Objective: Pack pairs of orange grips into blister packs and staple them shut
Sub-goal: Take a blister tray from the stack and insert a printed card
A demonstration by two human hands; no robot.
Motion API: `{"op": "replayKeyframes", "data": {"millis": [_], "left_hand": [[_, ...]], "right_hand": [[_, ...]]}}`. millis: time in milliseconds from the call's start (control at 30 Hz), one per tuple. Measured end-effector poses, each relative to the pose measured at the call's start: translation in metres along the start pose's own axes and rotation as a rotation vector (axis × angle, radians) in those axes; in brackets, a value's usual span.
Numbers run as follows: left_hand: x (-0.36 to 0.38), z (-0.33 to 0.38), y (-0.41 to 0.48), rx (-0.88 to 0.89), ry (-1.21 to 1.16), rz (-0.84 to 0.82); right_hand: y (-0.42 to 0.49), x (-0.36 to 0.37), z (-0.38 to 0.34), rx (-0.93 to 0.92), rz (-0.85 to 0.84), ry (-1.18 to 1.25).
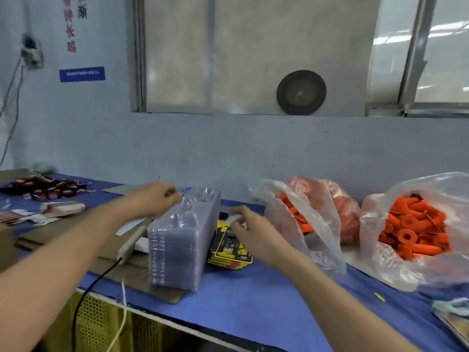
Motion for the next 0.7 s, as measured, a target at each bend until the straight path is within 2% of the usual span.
{"op": "replayKeyframes", "data": {"millis": [100,167,233,333,400,500,567,700], "left_hand": [[0.073,-0.005,0.013,0.067,0.162,-0.014],[0.116,-0.002,0.034,0.041,0.281,-0.070],[0.129,0.000,0.069,-0.062,0.361,-0.084],[0.137,0.001,0.112,-0.206,0.467,-0.199],[0.140,0.000,0.131,-0.233,0.516,-0.262],[0.145,0.001,0.144,-0.216,0.590,-0.245],[0.147,-0.002,0.148,-0.192,0.582,-0.252],[0.136,-0.011,0.149,-0.213,0.288,-0.296]], "right_hand": [[0.012,0.015,0.028,0.044,-0.019,-0.006],[0.021,0.015,0.055,0.074,-0.020,0.000],[0.033,0.003,0.081,0.103,0.016,0.003],[0.041,-0.013,0.121,0.150,0.060,-0.004],[0.040,-0.023,0.144,0.171,0.094,0.014],[0.037,-0.034,0.172,0.214,0.117,0.032],[0.035,-0.038,0.185,0.235,0.114,0.050],[0.040,-0.037,0.195,0.221,0.119,0.093]]}}
Point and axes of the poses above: each hand's wrist, its own y-axis towards the middle knuckle, its own x-axis out of the palm, z = x × y, the point moved 3 cm from there along y, towards the middle knuckle, and after that the axes turned 3 degrees about y, right-handed, at the moved point
